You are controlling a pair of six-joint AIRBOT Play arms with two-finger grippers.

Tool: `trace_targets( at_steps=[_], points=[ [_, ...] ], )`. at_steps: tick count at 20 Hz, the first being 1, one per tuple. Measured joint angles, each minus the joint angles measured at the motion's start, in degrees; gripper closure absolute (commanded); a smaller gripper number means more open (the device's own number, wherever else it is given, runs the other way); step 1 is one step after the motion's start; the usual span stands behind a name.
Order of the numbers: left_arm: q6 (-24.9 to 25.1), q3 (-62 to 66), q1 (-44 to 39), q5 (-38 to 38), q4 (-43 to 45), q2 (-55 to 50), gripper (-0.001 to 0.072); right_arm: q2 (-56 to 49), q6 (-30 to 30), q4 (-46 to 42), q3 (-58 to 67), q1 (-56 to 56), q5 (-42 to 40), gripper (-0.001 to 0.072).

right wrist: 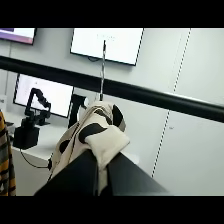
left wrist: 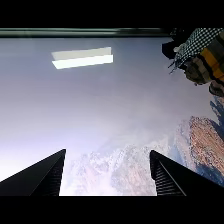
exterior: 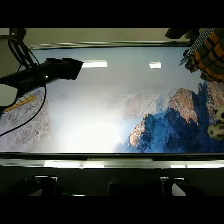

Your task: Fold the clothes and pants, and hang the long-sleeved shirts on hangers.

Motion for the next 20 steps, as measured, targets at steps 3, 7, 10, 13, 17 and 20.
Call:
trace_targets(
  at_steps=[3,7,10,13,17,20],
  points=[
    [0.0,0.0,0.0,0.0,0.0,-0.5,0.0110,0.0,2.0,-0.3,0.5,-4.8,-1.0,0.0689],
    [0.0,0.0,0.0,0.0,0.0,-1.1,0.0110,-0.2,5.2,1.9,0.7,-15.3,-2.6,0.0689],
    [0.0,0.0,0.0,0.0,0.0,-1.4,0.0110,-0.9,6.1,7.5,0.6,-20.9,-1.9,0.0688],
    [0.0,0.0,0.0,0.0,0.0,-1.6,0.0110,-1.2,6.0,12.3,0.2,-23.0,0.2,0.0685],
    [0.0,0.0,0.0,0.0,0.0,-1.6,0.0105,-1.0,3.1,18.9,0.0,-23.9,2.4,0.0428],
    [0.0,0.0,0.7,0.0,0.0,-1.1,0.0099,0.6,1.5,21.4,0.0,-24.1,3.7,0.0242]
  ],
)
